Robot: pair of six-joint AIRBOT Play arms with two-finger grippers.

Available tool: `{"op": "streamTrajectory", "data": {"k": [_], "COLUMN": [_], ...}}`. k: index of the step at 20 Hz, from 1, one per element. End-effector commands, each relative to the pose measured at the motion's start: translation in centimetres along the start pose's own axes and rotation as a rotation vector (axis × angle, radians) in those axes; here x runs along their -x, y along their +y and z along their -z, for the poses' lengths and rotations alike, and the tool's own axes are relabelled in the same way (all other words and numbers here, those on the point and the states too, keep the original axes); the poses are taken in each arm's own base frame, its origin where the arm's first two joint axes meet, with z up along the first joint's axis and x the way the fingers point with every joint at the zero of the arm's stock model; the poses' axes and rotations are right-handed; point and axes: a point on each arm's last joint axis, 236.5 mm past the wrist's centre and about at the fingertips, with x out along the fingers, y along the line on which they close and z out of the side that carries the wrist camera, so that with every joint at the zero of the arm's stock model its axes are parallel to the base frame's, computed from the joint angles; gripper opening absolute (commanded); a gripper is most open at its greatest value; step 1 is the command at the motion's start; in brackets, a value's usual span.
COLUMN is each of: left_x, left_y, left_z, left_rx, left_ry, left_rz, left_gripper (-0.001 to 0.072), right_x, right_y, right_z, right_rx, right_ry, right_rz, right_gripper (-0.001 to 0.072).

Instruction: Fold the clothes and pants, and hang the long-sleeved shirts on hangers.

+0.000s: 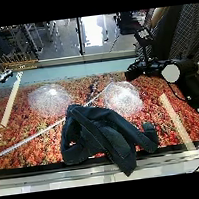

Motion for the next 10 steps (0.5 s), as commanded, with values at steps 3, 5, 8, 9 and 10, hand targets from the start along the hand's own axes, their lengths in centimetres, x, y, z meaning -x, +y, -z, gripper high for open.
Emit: {"op": "streamTrajectory", "data": {"k": [3,5,8,9,10], "left_x": [-0.3,-0.3,0.6,0.8,1.0], "left_y": [-0.6,-1.1,-2.0,-2.2,-2.3], "left_z": [1.2,4.1,9.7,11.4,13.5], "left_rx": [0.027,0.047,0.049,0.042,0.044], "left_ry": [0.046,0.164,0.394,0.464,0.544], "left_rz": [0.027,0.049,0.093,0.107,0.122], "left_gripper": [0.0132,0.0138,0.0701,0.0690,0.0690], "right_x": [0.2,0.3,0.5,0.7,0.7], "right_y": [3.0,3.6,4.9,5.6,6.3], "right_z": [-1.4,-1.7,-1.6,-1.7,-1.7], "right_rx": [-0.124,-0.152,-0.211,-0.237,-0.294], "right_ry": [-0.053,-0.060,-0.047,-0.044,-0.034], "right_rz": [-0.128,-0.158,-0.216,-0.244,-0.280], "right_gripper": [0.0124,0.0124,0.0131,0.0143,0.0244]}}
